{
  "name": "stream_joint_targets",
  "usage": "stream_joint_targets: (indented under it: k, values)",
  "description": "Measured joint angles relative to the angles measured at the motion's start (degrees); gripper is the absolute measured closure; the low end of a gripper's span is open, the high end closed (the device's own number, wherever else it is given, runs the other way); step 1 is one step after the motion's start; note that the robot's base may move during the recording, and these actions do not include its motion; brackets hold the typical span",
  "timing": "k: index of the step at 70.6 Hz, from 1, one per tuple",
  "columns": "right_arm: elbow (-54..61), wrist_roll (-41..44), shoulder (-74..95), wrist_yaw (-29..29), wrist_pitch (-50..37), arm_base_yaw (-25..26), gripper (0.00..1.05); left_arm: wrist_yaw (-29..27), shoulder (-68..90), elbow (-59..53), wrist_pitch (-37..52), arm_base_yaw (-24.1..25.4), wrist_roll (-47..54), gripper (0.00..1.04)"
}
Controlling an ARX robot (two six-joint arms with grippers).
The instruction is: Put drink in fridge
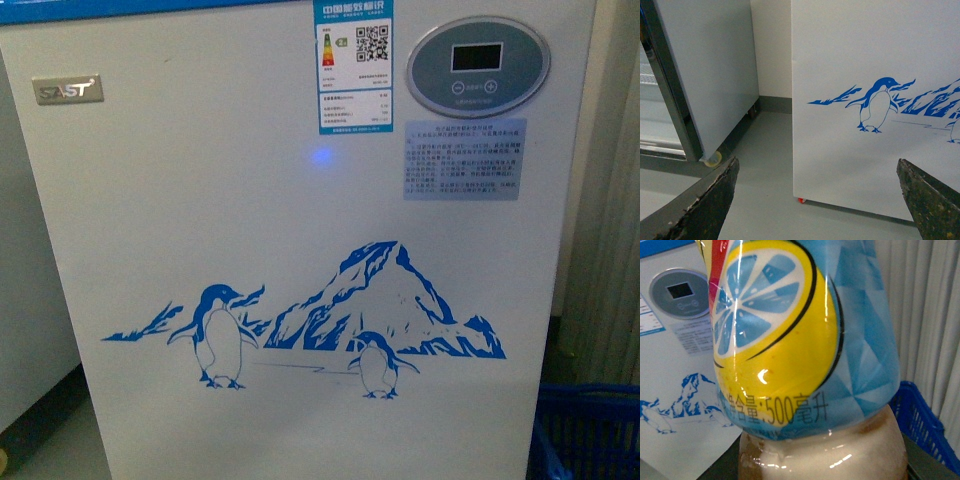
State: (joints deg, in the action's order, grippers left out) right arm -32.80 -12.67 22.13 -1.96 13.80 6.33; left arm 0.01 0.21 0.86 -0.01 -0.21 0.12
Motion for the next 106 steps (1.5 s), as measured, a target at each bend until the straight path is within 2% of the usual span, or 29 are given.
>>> stream_joint_targets:
  k: [16, 24, 31, 106]
  values:
    - [1.6, -0.3, -0.2, -0.5, -2.8, -2.8, 0.61, 0.0, 0.0, 0.0, 0.0, 0.0, 0.0, 0.08]
    - [1.8, 0.4, -0.7, -4.3, -4.8, -6.2, 0.61, 0.0, 0.0, 0.0, 0.0, 0.0, 0.0, 0.08]
    - [2.2, 0.9, -0.8, -4.1, -4.9, -7.3, 0.61, 0.0, 0.0, 0.0, 0.0, 0.0, 0.0, 0.08]
    - [2.7, 1.6, -1.0, -4.3, -4.9, -7.4, 0.61, 0.0, 0.0, 0.0, 0.0, 0.0, 0.0, 0.08]
